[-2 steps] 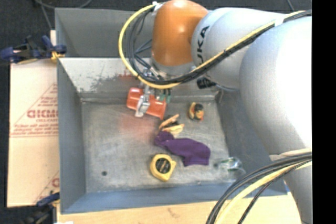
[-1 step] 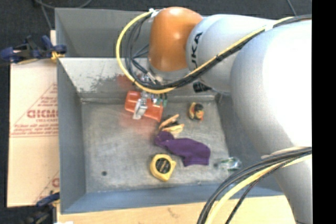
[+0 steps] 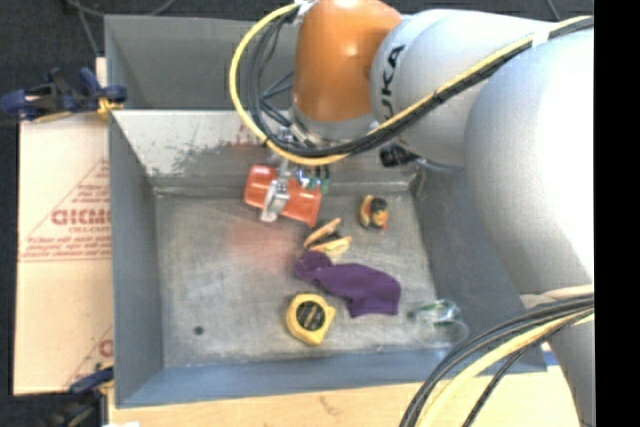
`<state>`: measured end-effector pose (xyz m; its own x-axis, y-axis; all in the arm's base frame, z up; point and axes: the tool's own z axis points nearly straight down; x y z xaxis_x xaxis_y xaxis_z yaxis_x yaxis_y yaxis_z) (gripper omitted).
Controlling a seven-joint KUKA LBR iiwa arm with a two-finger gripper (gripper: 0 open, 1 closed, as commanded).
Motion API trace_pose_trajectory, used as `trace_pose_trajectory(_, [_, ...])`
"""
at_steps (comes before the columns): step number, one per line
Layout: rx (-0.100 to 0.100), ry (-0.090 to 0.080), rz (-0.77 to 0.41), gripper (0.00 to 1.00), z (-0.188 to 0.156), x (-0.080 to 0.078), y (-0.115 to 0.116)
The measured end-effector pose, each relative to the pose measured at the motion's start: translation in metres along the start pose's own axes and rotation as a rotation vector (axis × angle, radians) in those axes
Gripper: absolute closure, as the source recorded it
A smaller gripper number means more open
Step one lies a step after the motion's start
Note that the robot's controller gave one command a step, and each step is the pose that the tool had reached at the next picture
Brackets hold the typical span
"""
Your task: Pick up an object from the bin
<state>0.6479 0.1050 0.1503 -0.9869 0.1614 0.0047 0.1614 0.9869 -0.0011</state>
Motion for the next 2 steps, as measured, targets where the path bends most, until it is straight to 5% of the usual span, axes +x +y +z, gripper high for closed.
trace_pose_trajectory(1, [-0.005, -0.015, -0.005, 1.0, -0.0392, -0.0055, 0.0043])
trace_pose_trajectory(2, [-0.004, -0.008, -0.005, 1.0, -0.0477, -0.0048, 0.005])
